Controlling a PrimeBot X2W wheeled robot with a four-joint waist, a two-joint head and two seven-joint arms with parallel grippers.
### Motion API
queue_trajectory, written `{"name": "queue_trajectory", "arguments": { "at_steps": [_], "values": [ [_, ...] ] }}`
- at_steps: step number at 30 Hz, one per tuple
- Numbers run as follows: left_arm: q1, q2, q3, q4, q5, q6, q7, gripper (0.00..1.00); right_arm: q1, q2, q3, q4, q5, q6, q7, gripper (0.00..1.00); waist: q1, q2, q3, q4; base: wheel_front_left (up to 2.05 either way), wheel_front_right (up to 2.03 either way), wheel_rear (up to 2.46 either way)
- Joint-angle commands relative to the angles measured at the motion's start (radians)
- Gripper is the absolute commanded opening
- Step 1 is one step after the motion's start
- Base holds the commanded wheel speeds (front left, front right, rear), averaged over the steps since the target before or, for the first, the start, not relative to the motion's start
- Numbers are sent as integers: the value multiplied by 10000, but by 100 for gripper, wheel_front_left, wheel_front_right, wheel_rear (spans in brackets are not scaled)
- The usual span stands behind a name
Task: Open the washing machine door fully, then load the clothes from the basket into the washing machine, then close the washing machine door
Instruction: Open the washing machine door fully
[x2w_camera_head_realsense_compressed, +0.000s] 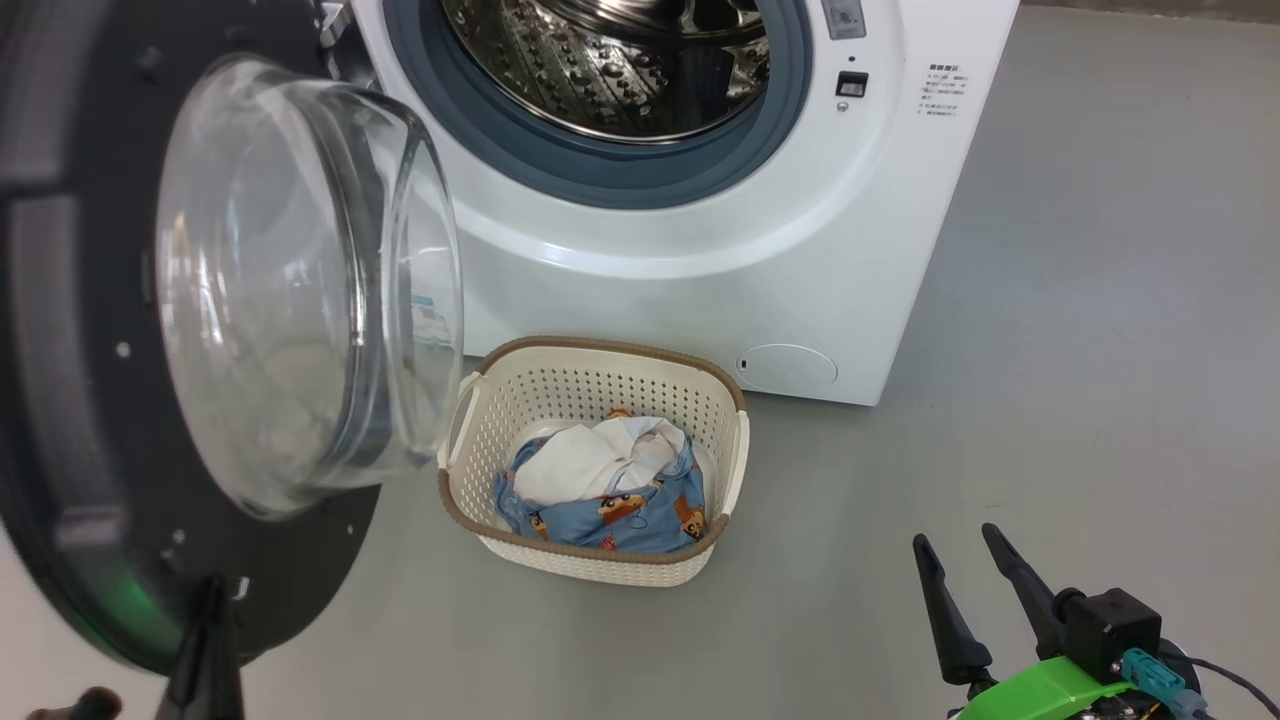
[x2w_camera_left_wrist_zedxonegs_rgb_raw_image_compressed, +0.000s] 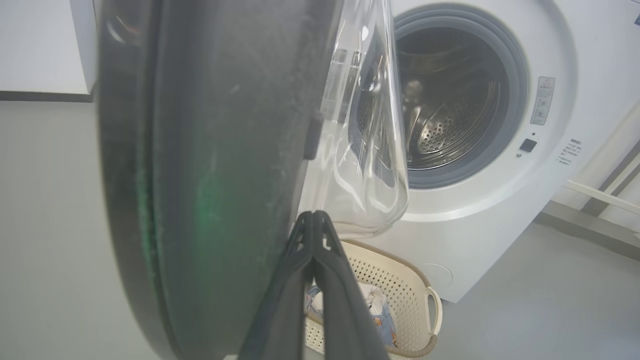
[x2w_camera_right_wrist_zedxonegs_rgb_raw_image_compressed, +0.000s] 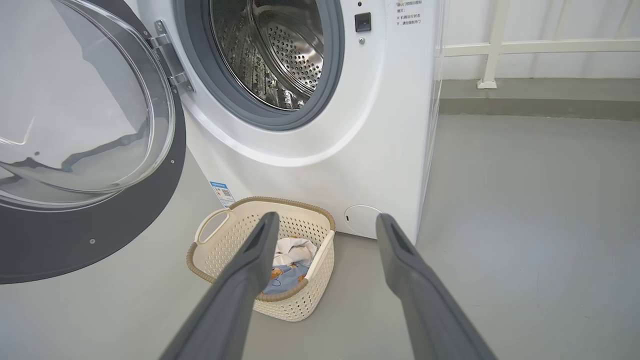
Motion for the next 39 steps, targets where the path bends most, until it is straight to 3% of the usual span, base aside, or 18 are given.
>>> {"name": "queue_trajectory", "arguments": {
  "at_steps": [1,21,29,39],
  "values": [
    [-298,157,690,128,-48,132,-17,0,-144,-24,241,-229,65,27,-120,100,0,0,47,-9,0,0,0],
    [-1996,143,3685,1774,-366,229,-17,0,-371,-24,341,-174,236,27,-120,100,0,0,386,-282,0,0,0],
    [-3231,821,4884,2958,-396,173,-17,0,-437,-24,343,-204,214,27,-120,100,0,0,580,-403,0,0,0],
    [-4412,1696,5602,4222,-168,142,-17,0,-510,-24,359,-196,217,27,-120,100,0,0,798,-587,0,0,0]
  ]
}}
